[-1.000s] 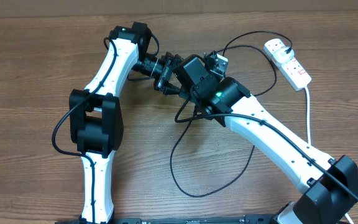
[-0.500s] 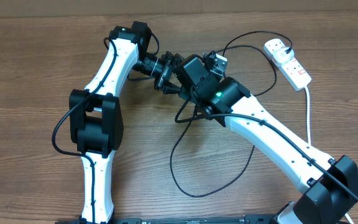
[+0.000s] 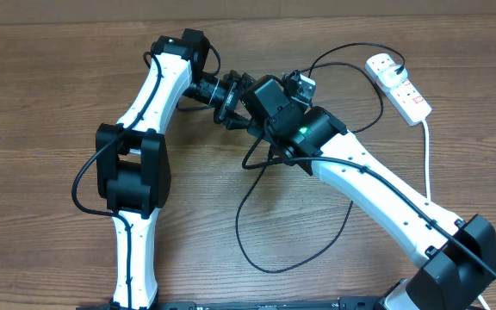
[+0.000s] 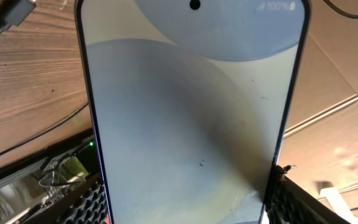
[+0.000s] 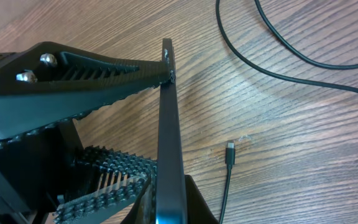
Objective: Plug charger to phone and switch on socket
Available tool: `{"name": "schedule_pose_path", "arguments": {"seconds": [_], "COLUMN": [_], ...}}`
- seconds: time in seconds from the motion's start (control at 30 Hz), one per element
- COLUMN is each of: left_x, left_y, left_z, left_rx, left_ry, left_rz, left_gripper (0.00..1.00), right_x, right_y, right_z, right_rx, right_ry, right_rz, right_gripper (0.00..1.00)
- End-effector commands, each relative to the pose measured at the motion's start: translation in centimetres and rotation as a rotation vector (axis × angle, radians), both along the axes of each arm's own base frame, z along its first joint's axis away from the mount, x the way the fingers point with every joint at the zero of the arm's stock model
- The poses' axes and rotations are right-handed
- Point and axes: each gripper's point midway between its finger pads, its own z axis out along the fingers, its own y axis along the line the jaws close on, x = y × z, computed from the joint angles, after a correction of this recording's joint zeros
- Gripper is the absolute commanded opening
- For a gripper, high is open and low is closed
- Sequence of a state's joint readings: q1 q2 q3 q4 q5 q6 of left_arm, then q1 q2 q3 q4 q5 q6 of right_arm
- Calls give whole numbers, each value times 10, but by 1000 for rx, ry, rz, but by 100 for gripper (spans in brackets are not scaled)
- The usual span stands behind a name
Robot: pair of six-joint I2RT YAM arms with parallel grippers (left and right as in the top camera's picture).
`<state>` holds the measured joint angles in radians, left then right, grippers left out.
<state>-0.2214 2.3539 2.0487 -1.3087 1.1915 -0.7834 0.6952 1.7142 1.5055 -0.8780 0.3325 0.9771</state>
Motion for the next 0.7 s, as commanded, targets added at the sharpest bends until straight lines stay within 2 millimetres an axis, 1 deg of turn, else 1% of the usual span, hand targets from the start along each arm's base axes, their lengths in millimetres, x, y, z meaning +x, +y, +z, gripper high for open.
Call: {"name": "schedule_pose_path", "arguments": {"seconds": [0.0, 0.1, 0.23, 0.27, 0.3, 0.37, 0.5, 0.67], "left_x": [8, 11, 19, 21, 22, 23, 23, 23], "left_y": [-2, 3, 11, 13, 14, 16, 17, 17], "left_z": [13, 13, 13, 13, 13, 13, 13, 13], "left_rx": [-46, -44, -39, -41, -41, -41, -41, -33], "left_ry": [-59, -52, -34, -41, -44, -45, -44, -3], "left_rz": [-1, 15, 50, 54, 56, 62, 64, 80], "left_gripper": [66, 71, 94, 98, 100, 100, 100, 100], "right_x": [3, 4, 7, 8, 9, 13, 21, 24], "right_y": [2, 1, -4, -7, -9, -11, -9, -3], "right_z": [8, 8, 10, 11, 12, 14, 19, 22], "right_rx": [81, 150, 247, 269, 285, 329, 434, 644], "right_ry": [-11, -4, -14, -22, -29, -43, -58, -34], "right_rz": [-102, -206, -384, -432, -467, -533, -619, -830], "right_gripper": [4, 4, 4, 4, 4, 4, 4, 4]}}
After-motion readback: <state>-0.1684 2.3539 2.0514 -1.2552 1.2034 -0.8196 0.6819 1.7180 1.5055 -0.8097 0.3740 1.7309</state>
